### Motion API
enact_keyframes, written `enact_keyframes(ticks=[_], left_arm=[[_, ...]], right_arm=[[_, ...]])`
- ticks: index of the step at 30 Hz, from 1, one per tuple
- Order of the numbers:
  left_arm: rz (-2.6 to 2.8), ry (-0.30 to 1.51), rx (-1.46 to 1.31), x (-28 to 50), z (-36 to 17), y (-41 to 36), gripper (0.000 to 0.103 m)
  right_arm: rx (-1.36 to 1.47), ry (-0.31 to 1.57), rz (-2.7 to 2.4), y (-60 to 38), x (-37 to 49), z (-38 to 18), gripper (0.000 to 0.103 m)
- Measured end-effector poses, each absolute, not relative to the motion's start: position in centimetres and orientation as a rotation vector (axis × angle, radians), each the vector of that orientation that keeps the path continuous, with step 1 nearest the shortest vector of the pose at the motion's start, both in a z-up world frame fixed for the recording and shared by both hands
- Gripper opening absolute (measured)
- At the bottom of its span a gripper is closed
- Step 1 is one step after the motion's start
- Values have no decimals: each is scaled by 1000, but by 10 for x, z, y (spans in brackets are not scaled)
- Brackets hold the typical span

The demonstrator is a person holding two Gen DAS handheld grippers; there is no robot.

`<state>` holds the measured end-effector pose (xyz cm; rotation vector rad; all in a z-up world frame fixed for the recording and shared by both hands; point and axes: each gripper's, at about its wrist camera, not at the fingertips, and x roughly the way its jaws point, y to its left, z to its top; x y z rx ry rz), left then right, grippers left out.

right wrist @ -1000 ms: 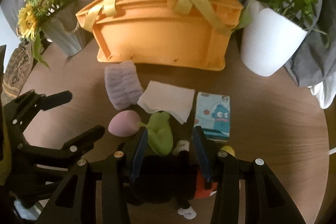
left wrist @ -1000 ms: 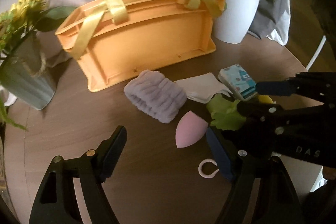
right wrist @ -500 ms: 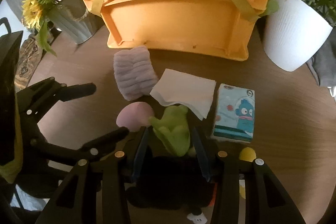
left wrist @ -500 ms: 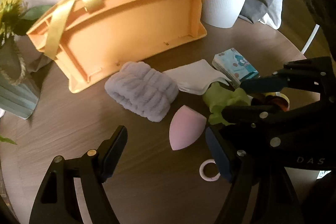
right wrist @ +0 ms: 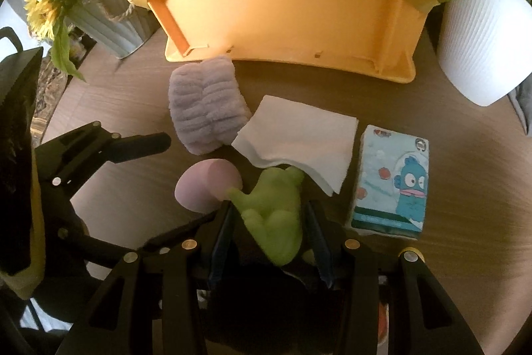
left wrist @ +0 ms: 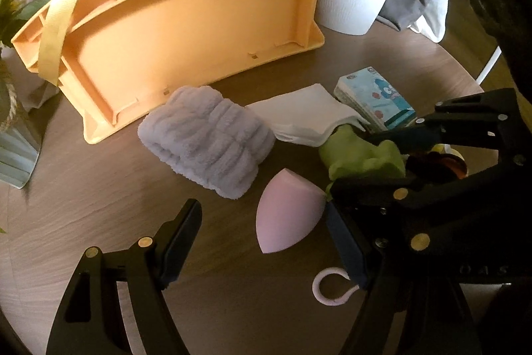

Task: Organize soft objects
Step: 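Grasp the pink sponge with the left tool while the right tool grasps the green frog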

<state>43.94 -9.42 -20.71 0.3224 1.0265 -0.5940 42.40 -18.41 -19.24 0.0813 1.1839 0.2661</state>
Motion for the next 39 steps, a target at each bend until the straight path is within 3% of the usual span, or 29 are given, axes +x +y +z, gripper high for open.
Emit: enact_keyframes(ticks=[6, 13, 26, 39], left_arm=[[-593, 1022, 301, 438, -212, -95, 74], [-627, 1044, 221, 430, -214, -94, 42], [-446, 1048, 89, 414, -196, -73, 41], [-321, 908, 58, 412, -145, -62, 41]], right_arm=[[101, 1180, 258, -185, 425, -196, 41], [120, 1161, 254, -189, 419, -196, 40], [129, 1115, 226, -193, 407, -185, 40], [135, 1011, 205, -197, 398, -160, 39]])
